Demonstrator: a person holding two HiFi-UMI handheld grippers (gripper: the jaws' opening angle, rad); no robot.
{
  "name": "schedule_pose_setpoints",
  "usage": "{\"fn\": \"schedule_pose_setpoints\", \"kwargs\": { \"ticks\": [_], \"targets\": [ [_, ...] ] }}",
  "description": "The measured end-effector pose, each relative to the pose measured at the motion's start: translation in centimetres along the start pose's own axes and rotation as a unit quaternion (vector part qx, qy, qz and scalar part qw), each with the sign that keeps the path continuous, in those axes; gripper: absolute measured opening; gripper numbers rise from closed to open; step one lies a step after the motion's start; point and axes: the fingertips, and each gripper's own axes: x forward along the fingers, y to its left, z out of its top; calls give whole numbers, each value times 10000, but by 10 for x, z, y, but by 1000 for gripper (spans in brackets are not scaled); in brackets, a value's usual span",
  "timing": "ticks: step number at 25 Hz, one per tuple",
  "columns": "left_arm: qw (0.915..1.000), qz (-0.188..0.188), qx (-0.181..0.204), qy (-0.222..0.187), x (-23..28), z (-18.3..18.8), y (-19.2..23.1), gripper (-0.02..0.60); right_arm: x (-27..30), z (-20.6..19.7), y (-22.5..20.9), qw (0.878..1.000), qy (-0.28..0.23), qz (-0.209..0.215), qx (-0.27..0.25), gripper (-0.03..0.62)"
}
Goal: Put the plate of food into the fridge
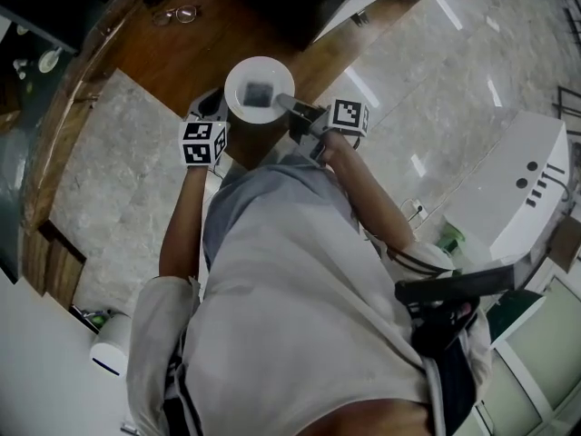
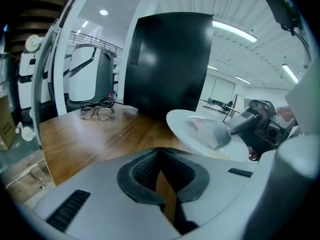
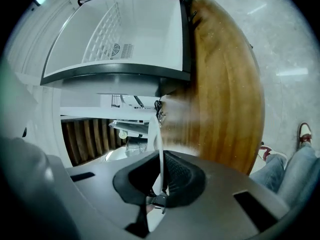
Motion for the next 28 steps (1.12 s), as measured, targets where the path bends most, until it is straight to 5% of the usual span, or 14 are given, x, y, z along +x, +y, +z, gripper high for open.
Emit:
{"fn": "schedule_pose_setpoints", "kwargs": {
  "ticks": [15, 28],
  "targets": [
    [9991, -387, 171, 70, 24, 2, -122, 18, -102, 29, -4, 9997, -215, 55, -87, 29],
    [9925, -1137, 442, -26, 62, 26, -306, 18, -271, 79, -21, 9966, -767, 286, -28, 29]
  ]
}}
